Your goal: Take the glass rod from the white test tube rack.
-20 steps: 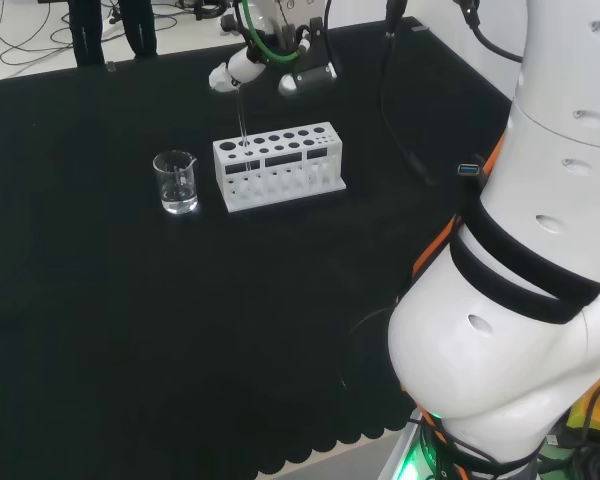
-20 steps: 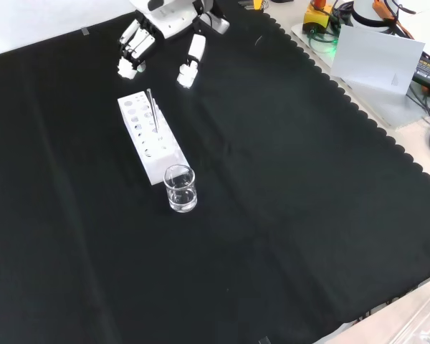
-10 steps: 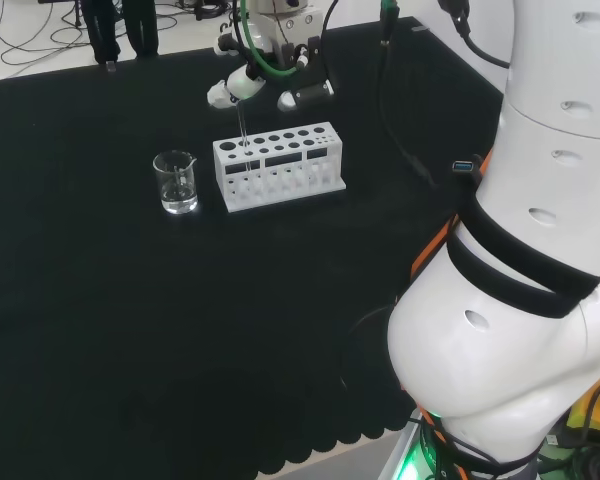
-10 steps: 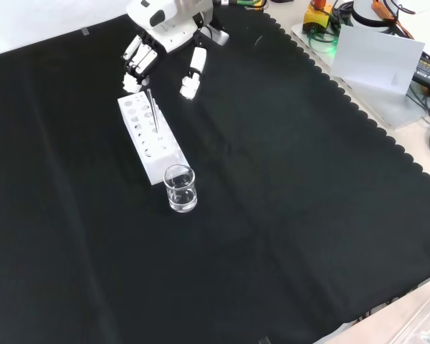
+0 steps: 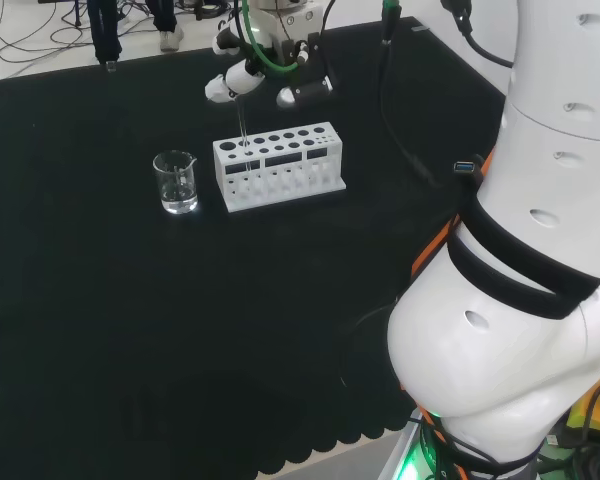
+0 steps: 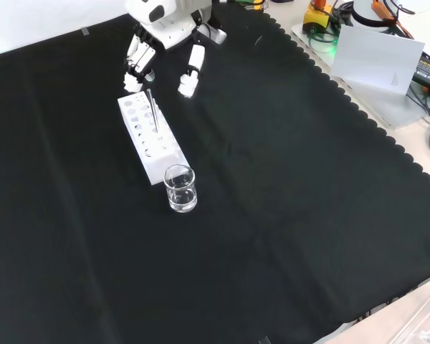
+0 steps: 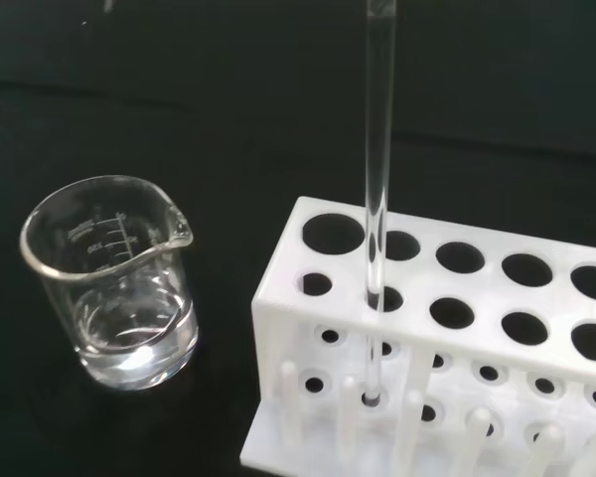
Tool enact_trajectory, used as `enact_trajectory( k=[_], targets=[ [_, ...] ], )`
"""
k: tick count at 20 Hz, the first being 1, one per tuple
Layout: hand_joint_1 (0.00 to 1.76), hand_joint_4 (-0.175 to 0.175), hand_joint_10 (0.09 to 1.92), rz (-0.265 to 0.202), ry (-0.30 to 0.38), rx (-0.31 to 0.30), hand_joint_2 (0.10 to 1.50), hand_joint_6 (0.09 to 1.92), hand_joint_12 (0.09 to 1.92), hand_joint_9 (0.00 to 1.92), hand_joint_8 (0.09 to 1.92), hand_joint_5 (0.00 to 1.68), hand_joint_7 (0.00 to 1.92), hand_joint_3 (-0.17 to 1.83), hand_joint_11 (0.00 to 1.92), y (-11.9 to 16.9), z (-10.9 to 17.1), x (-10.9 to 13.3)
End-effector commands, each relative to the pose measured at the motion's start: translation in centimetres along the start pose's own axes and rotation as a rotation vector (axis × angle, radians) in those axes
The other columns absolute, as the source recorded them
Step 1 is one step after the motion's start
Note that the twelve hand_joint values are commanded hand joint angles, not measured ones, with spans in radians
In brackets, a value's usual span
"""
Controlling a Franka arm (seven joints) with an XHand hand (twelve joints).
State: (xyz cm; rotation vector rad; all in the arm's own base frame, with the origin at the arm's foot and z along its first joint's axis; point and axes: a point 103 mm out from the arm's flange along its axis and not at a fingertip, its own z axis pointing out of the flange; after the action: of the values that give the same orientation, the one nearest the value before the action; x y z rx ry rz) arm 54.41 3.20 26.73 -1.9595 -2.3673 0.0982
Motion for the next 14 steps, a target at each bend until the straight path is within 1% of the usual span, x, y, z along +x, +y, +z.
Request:
enact_trajectory(
  k=[1, 4, 5, 7, 8, 10, 12, 13, 14],
  targets=[
    [0.68, -0.175, 0.86, 0.017, -0.017, -0.007, 0.87, 0.16, 1.21, 1.05, 0.87, 0.53, 0.62, 0.49, 0.95, 0.9, 0.6, 0.0],
    [0.7, -0.175, 0.84, 0.023, -0.017, -0.004, 0.86, 0.34, 1.18, 1.12, 0.87, 0.5, 0.68, 0.5, 1.09, 1.1, 0.8, 0.0],
    [0.71, -0.175, 0.84, 0.026, -0.034, -0.002, 0.86, 0.41, 1.16, 1.14, 0.88, 0.48, 0.69, 0.5, 1.13, 1.4, 0.6, 0.5],
    [0.72, -0.175, 0.84, 0.024, -0.03, 0.001, 0.86, 0.52, 1.15, 1.18, 0.89, 0.47, 0.7, 0.51, 1.18, 1.6, 0.5, 0.6],
    [0.72, -0.175, 0.83, 0.032, -0.029, 0.01, 0.86, 0.56, 1.14, 1.19, 0.89, 0.47, 0.71, 0.51, 1.2, 2.7, 1.8, 0.4],
    [0.73, -0.175, 0.82, 0.028, -0.03, 0.014, 0.85, 0.65, 1.12, 1.24, 0.9, 0.49, 0.74, 0.51, 1.25, 2.9, 2.8, -0.5],
    [0.75, -0.175, 0.81, 0.029, -0.036, 0.019, 0.85, 0.71, 1.09, 1.29, 0.91, 0.52, 0.77, 0.52, 1.32, 3.1, 3.1, -0.8],
    [0.76, -0.175, 0.8, 0.03, -0.047, 0.024, 0.85, 0.73, 1.08, 1.31, 0.92, 0.54, 0.78, 0.52, 1.34, 3.0, 2.3, -0.2],
    [0.77, -0.175, 0.8, 0.031, -0.048, 0.03, 0.85, 0.75, 1.07, 1.33, 0.92, 0.56, 0.79, 0.52, 1.36, 3.0, 2.1, -0.2]
  ],
)
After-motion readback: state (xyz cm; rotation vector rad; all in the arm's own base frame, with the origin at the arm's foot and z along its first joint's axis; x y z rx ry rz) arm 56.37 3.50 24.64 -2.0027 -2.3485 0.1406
